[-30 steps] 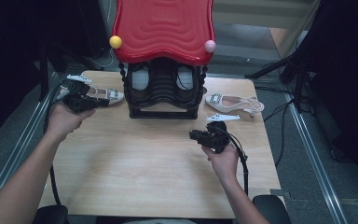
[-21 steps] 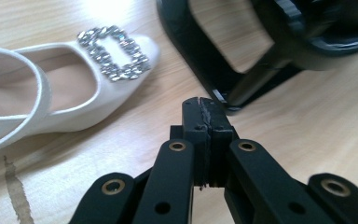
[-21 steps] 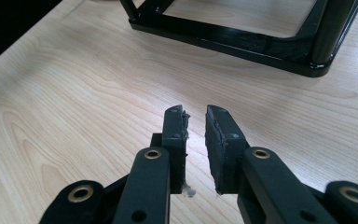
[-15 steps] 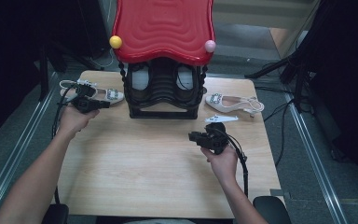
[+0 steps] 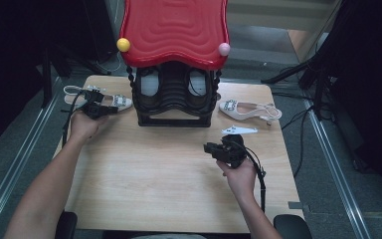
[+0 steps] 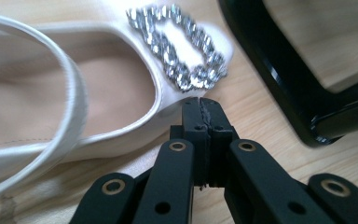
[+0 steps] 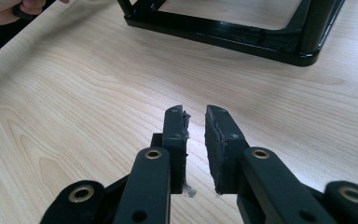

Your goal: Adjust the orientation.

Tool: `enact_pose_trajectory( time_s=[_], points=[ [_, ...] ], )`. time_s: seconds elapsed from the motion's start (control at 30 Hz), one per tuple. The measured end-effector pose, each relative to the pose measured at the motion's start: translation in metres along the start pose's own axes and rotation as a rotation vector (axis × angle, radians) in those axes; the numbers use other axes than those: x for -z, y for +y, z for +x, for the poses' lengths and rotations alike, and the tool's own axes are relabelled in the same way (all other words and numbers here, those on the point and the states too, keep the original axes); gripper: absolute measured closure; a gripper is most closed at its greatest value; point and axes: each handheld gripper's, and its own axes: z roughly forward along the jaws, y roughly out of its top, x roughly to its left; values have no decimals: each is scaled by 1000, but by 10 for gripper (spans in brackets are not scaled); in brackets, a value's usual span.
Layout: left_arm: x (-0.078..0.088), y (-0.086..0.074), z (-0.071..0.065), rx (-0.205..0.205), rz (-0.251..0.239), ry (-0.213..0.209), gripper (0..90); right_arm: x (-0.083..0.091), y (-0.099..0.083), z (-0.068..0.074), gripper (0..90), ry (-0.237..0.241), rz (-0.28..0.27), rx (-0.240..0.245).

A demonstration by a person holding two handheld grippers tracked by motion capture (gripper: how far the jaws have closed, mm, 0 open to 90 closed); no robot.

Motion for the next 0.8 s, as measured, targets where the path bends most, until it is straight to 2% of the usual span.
enact_pose_trajectory(
  time_s=[0.03,0.17,0.27,0.33,0.6,0.73,0.8],
  points=[
    [-1,3,-1,-18,10,0,900,0,-1,0,800,-2,-1,0],
    [-4,11,-2,-26,32,5,900,3,-3,-1,800,-15,-1,-2],
    [-10,14,0,8,-4,-12,900,6,-5,-1,800,-23,-7,-8],
    [-13,17,1,13,-10,-16,900,7,-7,-2,800,-28,-7,-16],
    [-24,29,-1,28,4,-18,900,9,-10,-3,800,-39,-10,-21],
    [-17,30,-2,41,12,-36,900,10,-11,-4,800,-43,-8,-23],
    [-9,30,-4,56,0,-45,900,10,-12,-4,800,-44,-8,-24]
  ],
)
